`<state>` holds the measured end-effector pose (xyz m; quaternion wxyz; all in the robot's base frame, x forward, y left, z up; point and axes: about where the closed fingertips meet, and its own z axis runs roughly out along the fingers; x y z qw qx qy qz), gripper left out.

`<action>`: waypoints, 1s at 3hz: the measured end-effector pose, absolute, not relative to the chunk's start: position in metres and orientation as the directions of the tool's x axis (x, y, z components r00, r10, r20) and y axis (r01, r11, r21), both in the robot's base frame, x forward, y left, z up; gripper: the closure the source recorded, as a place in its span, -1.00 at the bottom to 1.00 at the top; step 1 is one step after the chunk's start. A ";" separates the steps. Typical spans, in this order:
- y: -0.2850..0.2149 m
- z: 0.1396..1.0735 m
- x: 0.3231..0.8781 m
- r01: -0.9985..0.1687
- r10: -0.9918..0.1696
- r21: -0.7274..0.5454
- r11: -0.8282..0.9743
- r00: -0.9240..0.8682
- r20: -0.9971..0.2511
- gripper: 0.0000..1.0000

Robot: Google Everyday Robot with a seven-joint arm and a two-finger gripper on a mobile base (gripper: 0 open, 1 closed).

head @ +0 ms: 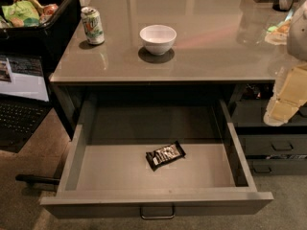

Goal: Pick rxbar chocolate from top drawer and place on counter

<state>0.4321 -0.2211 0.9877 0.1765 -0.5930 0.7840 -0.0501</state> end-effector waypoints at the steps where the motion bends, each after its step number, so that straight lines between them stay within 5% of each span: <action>1: -0.221 0.987 0.432 -0.911 -0.947 -0.293 0.291 -0.231 -0.223 -1.00; 3: -0.216 0.890 0.453 -0.923 -0.931 -0.259 0.285 -0.202 -0.305 -1.00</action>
Offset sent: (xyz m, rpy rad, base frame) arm 0.0302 0.0095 -0.0995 0.0870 -0.0001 0.0435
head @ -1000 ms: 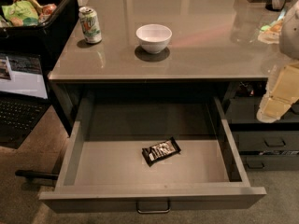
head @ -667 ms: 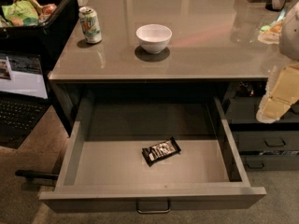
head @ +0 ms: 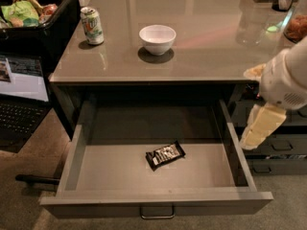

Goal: Pick rxbar chocolate from top drawer and place on counter

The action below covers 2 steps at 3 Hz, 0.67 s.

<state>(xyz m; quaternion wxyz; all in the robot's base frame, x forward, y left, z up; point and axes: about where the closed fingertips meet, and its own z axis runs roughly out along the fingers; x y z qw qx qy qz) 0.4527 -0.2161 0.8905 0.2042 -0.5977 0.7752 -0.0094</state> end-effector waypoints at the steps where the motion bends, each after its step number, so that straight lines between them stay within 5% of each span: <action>1: -0.211 0.819 0.475 -0.927 -0.915 -0.243 0.287 -0.190 -0.355 -1.00; 2: -0.195 0.758 0.497 -0.937 -0.887 -0.223 0.270 -0.152 -0.436 -1.00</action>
Offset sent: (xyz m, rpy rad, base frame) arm 0.0724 0.0400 -0.2070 0.2623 -0.0090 0.1070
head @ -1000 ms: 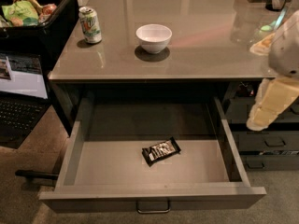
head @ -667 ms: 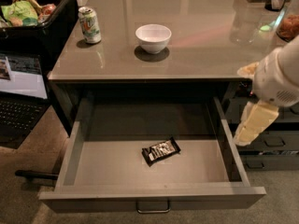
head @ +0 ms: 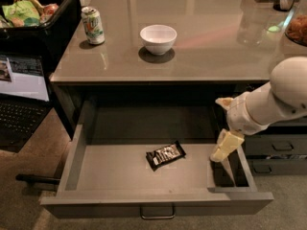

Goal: Pick rxbar chocolate from top drawer and place on counter

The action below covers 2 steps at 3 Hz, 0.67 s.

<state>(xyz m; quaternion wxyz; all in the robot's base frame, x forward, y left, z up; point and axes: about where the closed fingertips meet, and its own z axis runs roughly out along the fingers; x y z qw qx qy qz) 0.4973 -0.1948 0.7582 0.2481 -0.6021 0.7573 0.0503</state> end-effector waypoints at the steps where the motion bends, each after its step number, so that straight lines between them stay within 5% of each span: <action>1: -0.170 0.718 0.504 -0.961 -0.871 -0.194 0.199 -0.083 -0.485 -1.00; 2: -0.138 0.694 0.506 -0.976 -0.846 -0.172 0.134 -0.022 -0.533 -1.00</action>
Offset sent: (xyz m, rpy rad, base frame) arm 0.0093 0.1075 -0.0848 0.2023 0.0382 0.2710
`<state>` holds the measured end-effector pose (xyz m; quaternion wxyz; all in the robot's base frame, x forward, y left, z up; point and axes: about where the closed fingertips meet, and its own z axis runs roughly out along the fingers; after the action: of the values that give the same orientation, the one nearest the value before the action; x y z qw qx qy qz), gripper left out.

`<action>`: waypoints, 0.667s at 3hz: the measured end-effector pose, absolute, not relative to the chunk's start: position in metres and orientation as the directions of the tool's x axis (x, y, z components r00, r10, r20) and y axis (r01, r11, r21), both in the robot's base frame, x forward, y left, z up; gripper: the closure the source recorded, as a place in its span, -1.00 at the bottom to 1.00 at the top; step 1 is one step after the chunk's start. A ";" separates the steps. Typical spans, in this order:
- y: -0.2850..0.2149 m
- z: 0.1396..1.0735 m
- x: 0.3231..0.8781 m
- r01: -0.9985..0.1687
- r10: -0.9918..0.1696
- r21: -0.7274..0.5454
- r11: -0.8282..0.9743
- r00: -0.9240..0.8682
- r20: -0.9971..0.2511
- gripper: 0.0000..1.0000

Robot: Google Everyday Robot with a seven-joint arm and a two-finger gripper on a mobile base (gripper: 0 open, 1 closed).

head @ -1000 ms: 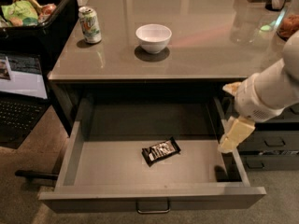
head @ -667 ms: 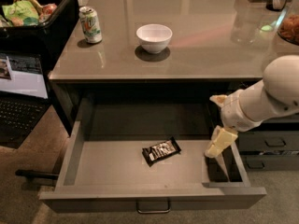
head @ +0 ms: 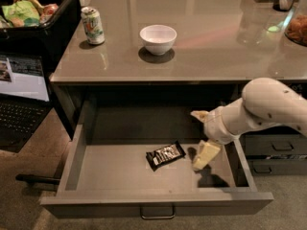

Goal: Pick rxbar chocolate from top drawer and place on counter

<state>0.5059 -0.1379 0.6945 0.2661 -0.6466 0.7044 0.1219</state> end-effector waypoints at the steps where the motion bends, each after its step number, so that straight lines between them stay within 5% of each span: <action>1: -0.091 0.678 0.507 -0.988 -0.820 -0.145 0.055 0.039 -0.572 -1.00; 2: -0.053 0.664 0.510 -0.992 -0.811 -0.128 -0.011 0.083 -0.579 -1.00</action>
Offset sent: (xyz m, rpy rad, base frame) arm 0.0108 0.1318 -0.0467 0.0621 0.0635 0.2383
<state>0.5105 -0.0533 0.6642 0.2584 -0.6891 0.6541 0.1746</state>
